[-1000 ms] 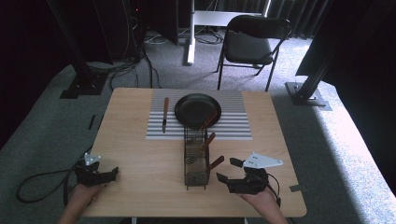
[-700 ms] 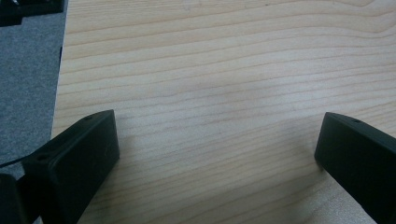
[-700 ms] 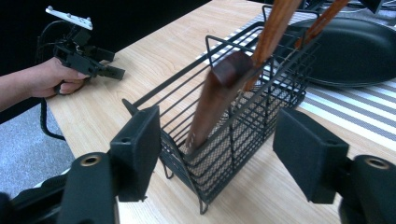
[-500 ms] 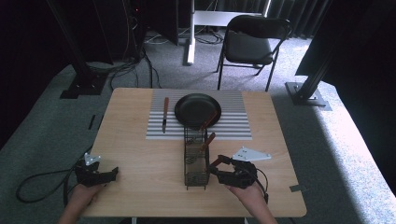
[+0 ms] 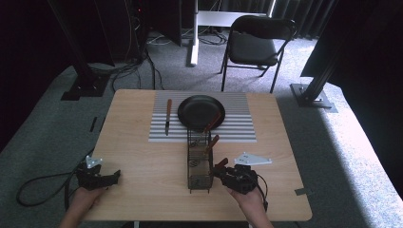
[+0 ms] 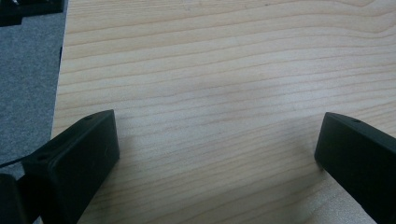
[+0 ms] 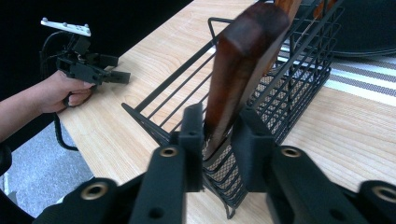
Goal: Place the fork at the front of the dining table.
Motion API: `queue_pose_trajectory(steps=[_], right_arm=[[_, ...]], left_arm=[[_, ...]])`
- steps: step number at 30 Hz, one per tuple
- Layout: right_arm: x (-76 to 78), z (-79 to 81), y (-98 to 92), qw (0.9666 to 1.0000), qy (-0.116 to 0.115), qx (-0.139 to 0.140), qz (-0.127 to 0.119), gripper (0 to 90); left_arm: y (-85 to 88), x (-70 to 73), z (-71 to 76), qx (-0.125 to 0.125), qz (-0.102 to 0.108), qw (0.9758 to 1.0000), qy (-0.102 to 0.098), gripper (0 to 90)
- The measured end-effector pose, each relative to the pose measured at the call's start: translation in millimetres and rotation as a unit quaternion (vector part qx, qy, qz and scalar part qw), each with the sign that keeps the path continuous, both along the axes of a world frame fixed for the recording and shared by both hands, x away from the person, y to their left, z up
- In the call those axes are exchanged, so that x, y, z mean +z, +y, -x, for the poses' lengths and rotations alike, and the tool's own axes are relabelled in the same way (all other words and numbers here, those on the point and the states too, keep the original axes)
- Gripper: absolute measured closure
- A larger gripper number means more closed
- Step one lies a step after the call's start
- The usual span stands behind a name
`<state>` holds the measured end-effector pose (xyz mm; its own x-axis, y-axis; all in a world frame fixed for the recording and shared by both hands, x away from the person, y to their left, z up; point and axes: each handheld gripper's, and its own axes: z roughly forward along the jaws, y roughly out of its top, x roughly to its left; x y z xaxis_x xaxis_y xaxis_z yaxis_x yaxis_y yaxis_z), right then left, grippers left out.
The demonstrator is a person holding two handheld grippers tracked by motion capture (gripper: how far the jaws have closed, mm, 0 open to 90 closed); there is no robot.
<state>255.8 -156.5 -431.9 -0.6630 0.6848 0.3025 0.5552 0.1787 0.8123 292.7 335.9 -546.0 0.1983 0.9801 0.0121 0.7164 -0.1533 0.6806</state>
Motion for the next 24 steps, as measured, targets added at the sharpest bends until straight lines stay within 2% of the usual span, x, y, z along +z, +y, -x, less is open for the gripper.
queue_pose_trajectory(steps=[2,9,13,14,17,18,23,24], right_arm=[[-0.2,0.5,-0.3,0.9999,0.007,-0.002,-0.007,76.0],[0.9,3.0,0.3,0.9999,0.009,-0.001,-0.007,80.4],[2.5,4.3,1.1,1.0,0.0,0.0,0.001,80.7],[4.1,4.8,0.0,1.0,-0.001,0.001,-0.006,80.8],[7.0,5.9,-0.9,1.0,-0.008,-0.002,-0.006,80.8],[10.8,6.6,-2.3,0.9998,-0.015,-0.003,-0.009,80.8],[20.4,7.2,-5.5,0.9996,-0.023,-0.003,-0.017,80.8],[26.4,8.4,-6.7,0.9994,-0.03,0.001,-0.018,80.9]], left_arm=[[-0.1,-0.1,0.0,0.001,0.001,1.0,-0.001,0.0],[-0.1,-0.1,0.0,0.0,0.001,1.0,0.0,0.0],[-0.1,-0.1,0.0,0.0,0.0,1.0,0.0,0.0],[-0.1,-0.1,0.0,0.0,0.001,1.0,0.0,0.0],[-0.1,-0.1,0.0,0.001,0.001,1.0,-0.001,0.0],[-0.1,-0.1,0.0,0.001,0.001,1.0,-0.001,0.0],[0.0,-0.1,0.0,0.0,0.0,1.0,-0.001,0.0],[0.0,-0.1,0.0,0.0,0.0,1.0,-0.001,0.0]])
